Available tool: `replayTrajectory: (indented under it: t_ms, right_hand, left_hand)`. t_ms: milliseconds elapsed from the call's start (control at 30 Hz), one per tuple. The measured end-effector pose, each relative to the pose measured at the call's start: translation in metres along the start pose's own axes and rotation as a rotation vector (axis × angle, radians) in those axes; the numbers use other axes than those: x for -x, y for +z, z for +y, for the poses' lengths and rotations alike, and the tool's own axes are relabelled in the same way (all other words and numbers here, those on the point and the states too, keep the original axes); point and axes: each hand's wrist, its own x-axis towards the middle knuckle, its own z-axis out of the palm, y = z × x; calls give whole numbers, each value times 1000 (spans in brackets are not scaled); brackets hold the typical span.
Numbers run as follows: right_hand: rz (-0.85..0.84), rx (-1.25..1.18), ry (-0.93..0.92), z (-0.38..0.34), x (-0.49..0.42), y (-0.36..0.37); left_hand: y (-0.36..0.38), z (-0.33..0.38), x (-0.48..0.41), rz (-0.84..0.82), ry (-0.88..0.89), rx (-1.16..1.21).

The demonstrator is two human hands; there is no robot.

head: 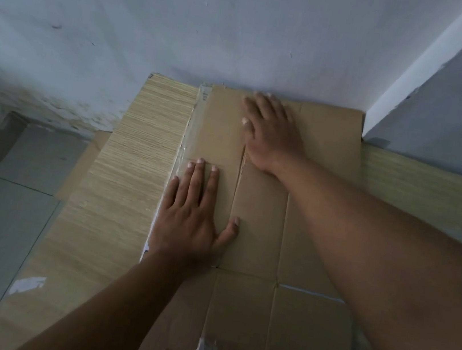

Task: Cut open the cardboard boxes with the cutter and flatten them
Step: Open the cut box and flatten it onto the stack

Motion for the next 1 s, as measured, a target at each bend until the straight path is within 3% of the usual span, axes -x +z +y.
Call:
replayTrajectory:
  t_ms: [267, 533, 767, 1000]
  right_hand:
    - [88, 29, 384, 38, 127, 5]
    - [130, 43, 423, -21, 269, 21]
    - [215, -63, 730, -46, 328, 31]
    - [359, -340, 936, -70, 335, 16]
  left_hand:
    - [-3, -3, 2, -56, 24, 20]
    - [-7, -13, 24, 14, 275, 68]
    - [-5, -35, 103, -54, -133, 200]
    - [-26, -39, 131, -66, -206, 489]
